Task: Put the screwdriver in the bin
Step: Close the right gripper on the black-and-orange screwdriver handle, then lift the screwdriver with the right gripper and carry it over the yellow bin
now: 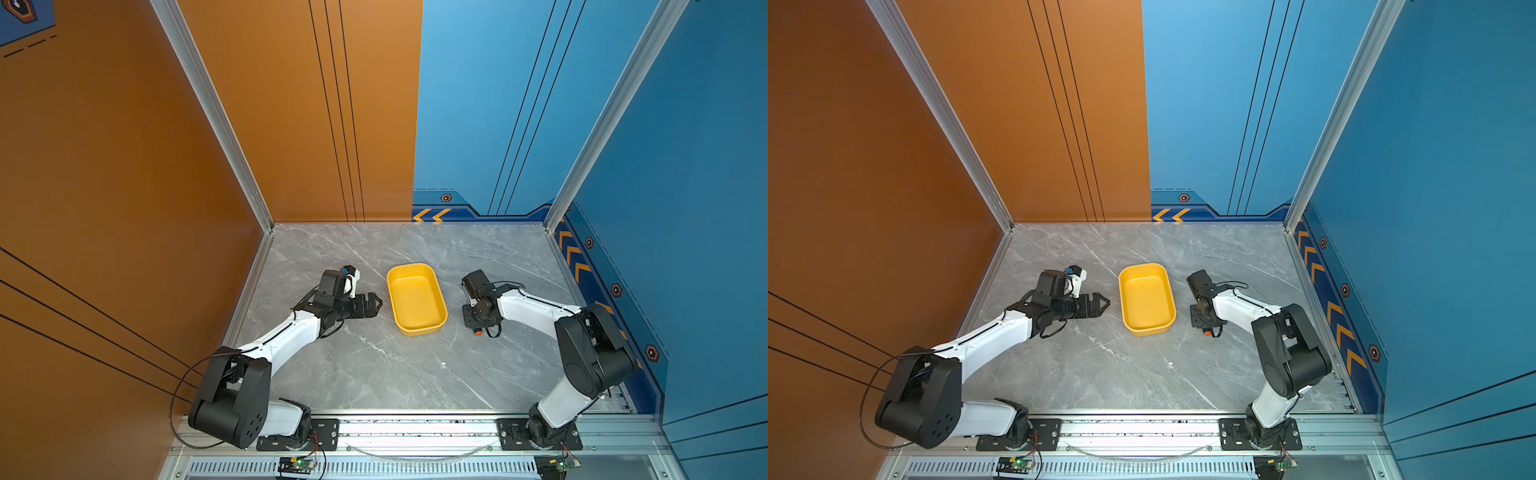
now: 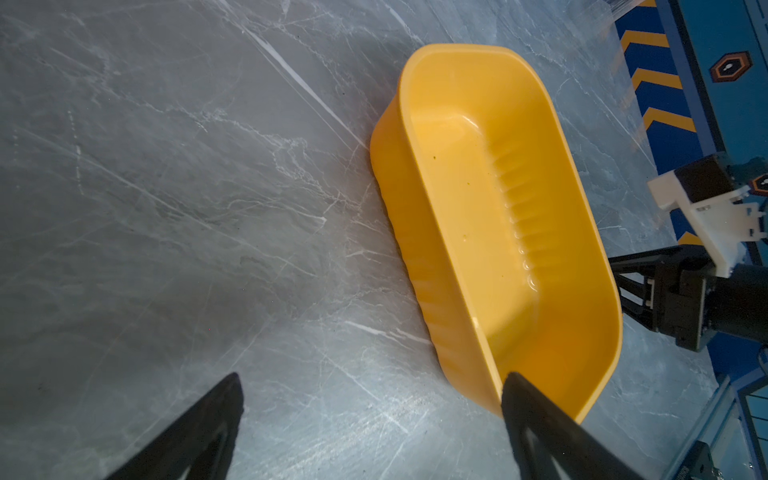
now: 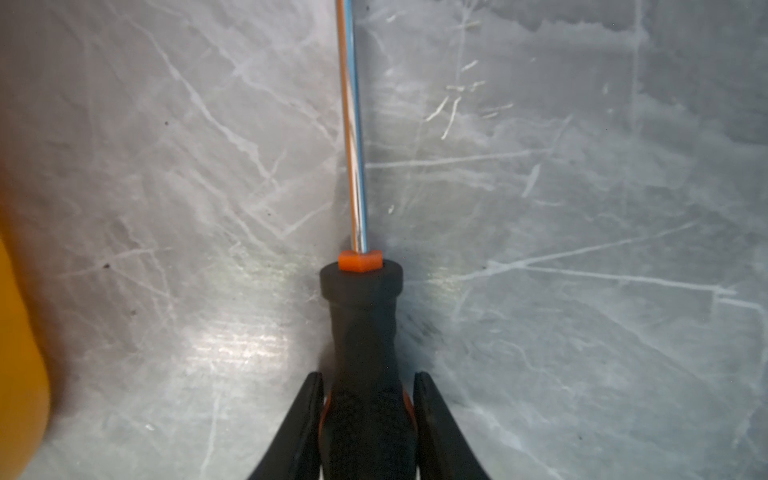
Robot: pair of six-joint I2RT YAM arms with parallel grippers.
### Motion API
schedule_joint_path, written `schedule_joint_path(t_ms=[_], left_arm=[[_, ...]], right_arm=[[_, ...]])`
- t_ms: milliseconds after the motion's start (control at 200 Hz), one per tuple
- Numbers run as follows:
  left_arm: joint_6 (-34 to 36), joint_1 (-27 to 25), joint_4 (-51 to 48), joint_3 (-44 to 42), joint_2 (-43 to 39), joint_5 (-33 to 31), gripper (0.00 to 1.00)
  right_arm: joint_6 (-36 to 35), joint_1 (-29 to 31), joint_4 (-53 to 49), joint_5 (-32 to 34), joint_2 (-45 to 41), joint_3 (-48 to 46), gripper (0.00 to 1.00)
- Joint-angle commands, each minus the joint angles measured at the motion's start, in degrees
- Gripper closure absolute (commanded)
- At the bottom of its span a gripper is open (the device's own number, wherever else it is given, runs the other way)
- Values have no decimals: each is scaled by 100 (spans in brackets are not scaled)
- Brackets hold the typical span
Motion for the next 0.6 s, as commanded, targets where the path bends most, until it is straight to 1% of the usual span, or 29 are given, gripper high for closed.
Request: schedule_joint_path(t_ms=[0,90,140,330,596], left_arm=[[-2,-50,-176,118,34,37,2],[15,-47,-212,122,19,28,2],[16,-47,-221,122,16,13,2],[2,-48,-226,109,3,25,2],[-37,-45,-221,127,-41,104,2]], right_arm=[[96,-48,-216,-120,109,107,78],[129,-61,-218,-188,87,95,90],[160,-78,-217,-255,52,88,93],[334,-183,-234,-522,-244,54,95],[793,-263,-460,-801,-1149,187,96]])
